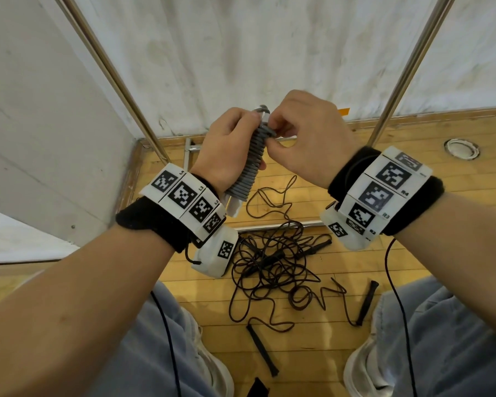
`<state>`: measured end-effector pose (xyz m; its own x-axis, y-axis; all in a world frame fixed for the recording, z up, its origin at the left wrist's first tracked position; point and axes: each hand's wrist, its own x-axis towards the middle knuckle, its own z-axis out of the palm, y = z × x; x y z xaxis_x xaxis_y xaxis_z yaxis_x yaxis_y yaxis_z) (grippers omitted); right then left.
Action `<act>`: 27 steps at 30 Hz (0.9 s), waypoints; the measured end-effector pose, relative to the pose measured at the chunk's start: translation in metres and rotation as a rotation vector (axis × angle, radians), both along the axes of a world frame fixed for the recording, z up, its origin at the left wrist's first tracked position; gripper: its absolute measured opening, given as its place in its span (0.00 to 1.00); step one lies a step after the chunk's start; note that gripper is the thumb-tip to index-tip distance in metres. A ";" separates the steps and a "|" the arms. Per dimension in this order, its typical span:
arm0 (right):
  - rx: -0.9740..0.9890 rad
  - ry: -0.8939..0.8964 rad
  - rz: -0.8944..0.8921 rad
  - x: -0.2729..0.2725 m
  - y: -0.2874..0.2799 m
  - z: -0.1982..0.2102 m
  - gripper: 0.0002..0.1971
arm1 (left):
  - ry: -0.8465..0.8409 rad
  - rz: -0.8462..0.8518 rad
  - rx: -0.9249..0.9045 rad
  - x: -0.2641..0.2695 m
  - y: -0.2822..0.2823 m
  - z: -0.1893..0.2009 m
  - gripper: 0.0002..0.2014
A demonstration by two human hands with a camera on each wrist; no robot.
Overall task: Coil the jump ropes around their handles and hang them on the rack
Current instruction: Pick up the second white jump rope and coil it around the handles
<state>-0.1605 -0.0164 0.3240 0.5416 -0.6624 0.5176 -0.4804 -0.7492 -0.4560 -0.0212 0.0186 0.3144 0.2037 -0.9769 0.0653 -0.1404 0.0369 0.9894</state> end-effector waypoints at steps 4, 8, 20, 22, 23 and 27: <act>-0.003 -0.052 -0.034 0.001 -0.001 0.000 0.06 | 0.031 0.039 0.005 -0.001 -0.001 0.001 0.10; 0.001 -0.029 -0.013 0.000 0.001 -0.005 0.07 | 0.012 0.060 0.008 -0.001 0.002 0.002 0.10; -0.022 0.017 0.002 0.000 0.004 0.002 0.07 | 0.014 0.077 0.004 -0.002 0.007 0.005 0.07; -0.025 0.031 0.006 -0.001 0.003 0.002 0.07 | 0.001 0.080 0.003 -0.002 0.007 0.005 0.07; -0.030 0.029 0.002 -0.001 0.003 0.002 0.07 | 0.006 0.078 0.004 -0.002 0.007 0.005 0.07; -0.037 0.004 -0.047 0.001 0.002 0.001 0.06 | 0.068 -0.017 0.064 -0.004 0.004 0.006 0.16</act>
